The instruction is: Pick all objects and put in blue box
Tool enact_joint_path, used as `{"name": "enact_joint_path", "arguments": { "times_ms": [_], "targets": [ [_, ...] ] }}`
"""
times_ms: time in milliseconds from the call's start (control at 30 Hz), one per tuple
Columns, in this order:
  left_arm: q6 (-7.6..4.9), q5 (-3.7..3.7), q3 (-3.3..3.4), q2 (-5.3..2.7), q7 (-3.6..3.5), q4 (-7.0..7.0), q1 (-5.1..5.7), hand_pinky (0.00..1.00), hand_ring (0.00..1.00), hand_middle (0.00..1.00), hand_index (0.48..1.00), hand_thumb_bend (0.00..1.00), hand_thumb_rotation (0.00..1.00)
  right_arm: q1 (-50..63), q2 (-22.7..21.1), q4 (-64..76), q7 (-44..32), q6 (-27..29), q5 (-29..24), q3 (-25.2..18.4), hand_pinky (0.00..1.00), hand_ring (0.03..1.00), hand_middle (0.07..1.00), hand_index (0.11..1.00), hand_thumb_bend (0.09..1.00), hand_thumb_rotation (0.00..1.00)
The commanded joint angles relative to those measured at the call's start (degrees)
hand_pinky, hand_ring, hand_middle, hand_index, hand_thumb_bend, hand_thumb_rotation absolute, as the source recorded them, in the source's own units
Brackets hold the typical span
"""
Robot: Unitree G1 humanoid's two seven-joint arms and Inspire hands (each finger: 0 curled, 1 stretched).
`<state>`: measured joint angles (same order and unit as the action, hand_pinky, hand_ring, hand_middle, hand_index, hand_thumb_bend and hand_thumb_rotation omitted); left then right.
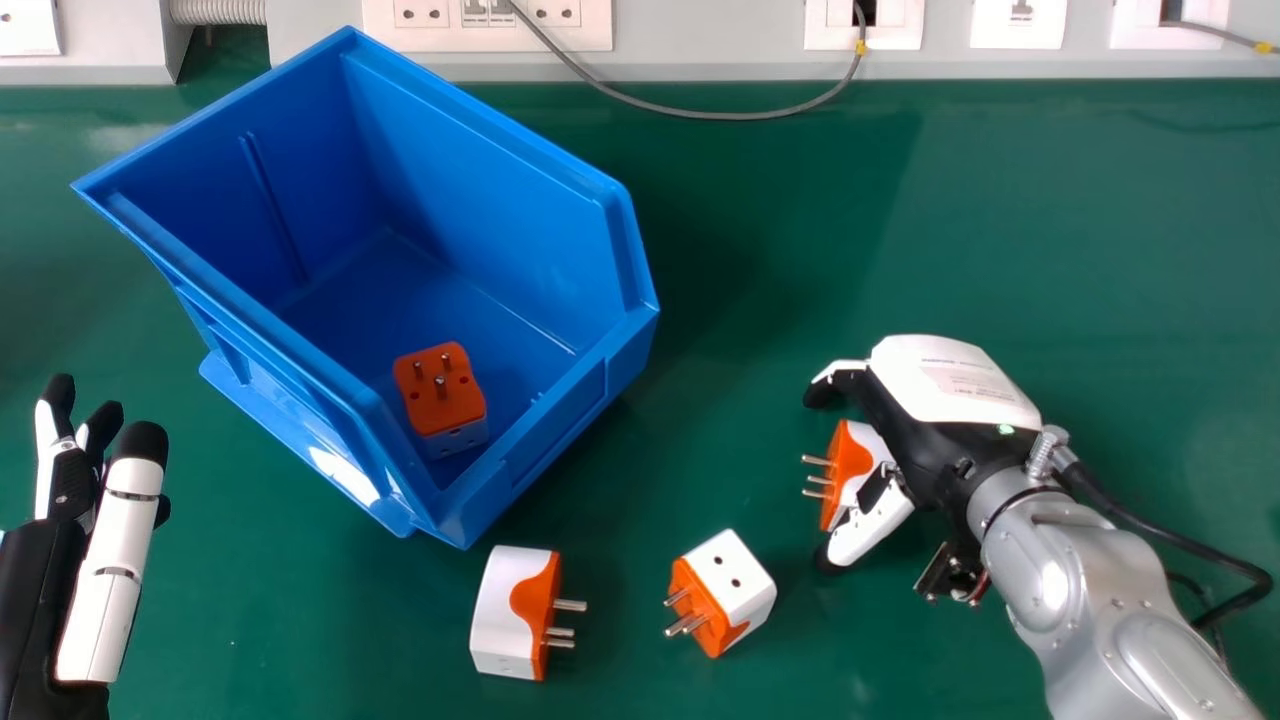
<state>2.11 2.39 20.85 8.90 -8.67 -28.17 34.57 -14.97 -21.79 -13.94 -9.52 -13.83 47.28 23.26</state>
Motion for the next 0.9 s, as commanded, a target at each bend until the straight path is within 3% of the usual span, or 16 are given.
{"name": "enact_joint_path", "arguments": {
  "times_ms": [0, 233, 333, 733, 867],
  "targets": [
    [0.00, 0.90, 0.60, 0.51, -0.26, -1.21, -0.08, 0.90, 0.97, 1.00, 1.000, 0.45, 1.00, 0.0, -1.6, -1.5, -0.3, -3.4, 1.8, -0.1, 0.75, 0.837, 0.821, 0.760, 0.607, 0.00],
    [-0.15, 1.22, 0.95, 0.60, -0.42, -0.44, -0.48, 0.89, 0.97, 1.00, 1.000, 0.45, 0.99, 0.0, -2.0, -0.5, -0.8, -5.6, 2.6, 0.7, 0.76, 0.840, 0.821, 0.762, 0.575, 0.00],
    [0.21, 1.21, 0.93, 0.68, -0.32, -0.93, -0.35, 0.89, 0.97, 1.00, 1.000, 0.44, 0.99, 0.2, -2.1, 0.2, -1.0, -6.7, 2.5, 0.6, 0.72, 0.838, 0.825, 0.764, 0.592, 0.00],
    [-0.29, 1.39, 1.02, 0.65, 0.09, -0.19, -0.67, 0.89, 0.97, 1.00, 1.000, 0.44, 0.98, 0.7, -2.1, 1.0, -0.9, -9.2, 2.8, 1.2, 0.60, 0.818, 0.826, 0.767, 0.560, 0.00],
    [0.51, 1.21, 1.04, 0.75, 0.13, -1.36, -0.27, 0.89, 0.97, 1.00, 1.000, 0.44, 0.98, 1.0, -1.7, 0.7, -0.6, -9.7, 2.0, 0.7, 0.54, 0.786, 0.818, 0.764, 0.514, 0.00]
  ]
}}
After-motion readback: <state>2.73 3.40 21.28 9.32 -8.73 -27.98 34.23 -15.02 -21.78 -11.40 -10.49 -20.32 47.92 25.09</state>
